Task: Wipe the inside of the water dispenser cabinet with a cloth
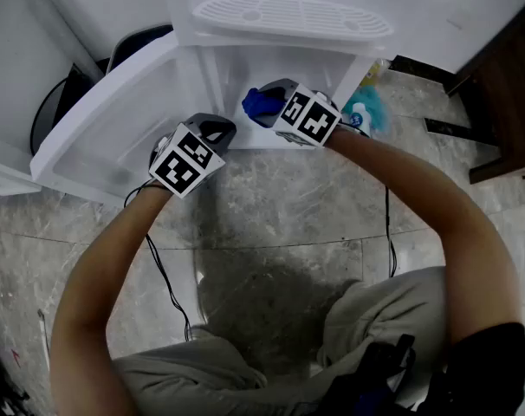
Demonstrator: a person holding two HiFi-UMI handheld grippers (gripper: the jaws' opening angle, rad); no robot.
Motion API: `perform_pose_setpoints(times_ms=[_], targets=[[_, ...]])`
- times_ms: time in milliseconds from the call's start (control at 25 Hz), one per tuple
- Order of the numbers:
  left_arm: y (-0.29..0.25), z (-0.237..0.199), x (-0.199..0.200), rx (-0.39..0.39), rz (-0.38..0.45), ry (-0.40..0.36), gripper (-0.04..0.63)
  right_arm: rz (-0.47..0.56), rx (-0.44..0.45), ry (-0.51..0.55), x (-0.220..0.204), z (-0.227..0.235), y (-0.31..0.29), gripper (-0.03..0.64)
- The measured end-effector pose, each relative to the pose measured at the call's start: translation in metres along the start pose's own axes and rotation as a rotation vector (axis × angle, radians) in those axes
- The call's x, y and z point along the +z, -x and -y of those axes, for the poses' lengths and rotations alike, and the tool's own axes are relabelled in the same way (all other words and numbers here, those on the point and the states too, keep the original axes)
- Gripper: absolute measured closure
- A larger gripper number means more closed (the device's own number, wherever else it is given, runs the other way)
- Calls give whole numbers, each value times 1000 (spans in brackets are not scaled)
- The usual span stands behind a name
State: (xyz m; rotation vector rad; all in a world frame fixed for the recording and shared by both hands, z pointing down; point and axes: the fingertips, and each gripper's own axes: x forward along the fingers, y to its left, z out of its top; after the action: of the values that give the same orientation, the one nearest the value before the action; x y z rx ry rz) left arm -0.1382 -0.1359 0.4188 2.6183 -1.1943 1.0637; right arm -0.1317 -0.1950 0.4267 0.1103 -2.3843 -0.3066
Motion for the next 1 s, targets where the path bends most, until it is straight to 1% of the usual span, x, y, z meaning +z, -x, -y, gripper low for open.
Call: perform_pose_setpoints(times_ms=[80, 160, 240, 280, 440, 560, 680, 800, 920, 1000], targets=[[-2, 3, -3, -12, 5, 14, 591, -53, -70, 73, -3, 16, -10, 472], [-5, 7, -4, -28, 14, 23, 591, -114, -125, 184, -8, 27, -22, 472], [-8, 11, -5, -44, 24, 31, 591, -173, -154, 297, -14, 34, -39, 472], [-8, 12, -5, -49, 33, 42, 591, -193, -161, 325, -16, 36, -48, 472], [-2, 15, -5, -64, 85, 105, 591, -227, -158, 364, -20, 42, -84, 472], [-1, 13, -26, -66, 62, 129, 591, -243, -195, 402, -21, 53, -105, 472], [-2, 6, -52, -49, 19, 153, 591, -268, -257, 372, -20, 77, -116, 472], [3, -3, -65, -23, 9, 190, 591, -284, -288, 335, -19, 96, -124, 472], [5, -8, -71, -9, 3, 196, 591, -292, -300, 325, -20, 96, -125, 474], [1, -10, -73, -8, -3, 191, 591, -281, -306, 318, -20, 92, -121, 474]])
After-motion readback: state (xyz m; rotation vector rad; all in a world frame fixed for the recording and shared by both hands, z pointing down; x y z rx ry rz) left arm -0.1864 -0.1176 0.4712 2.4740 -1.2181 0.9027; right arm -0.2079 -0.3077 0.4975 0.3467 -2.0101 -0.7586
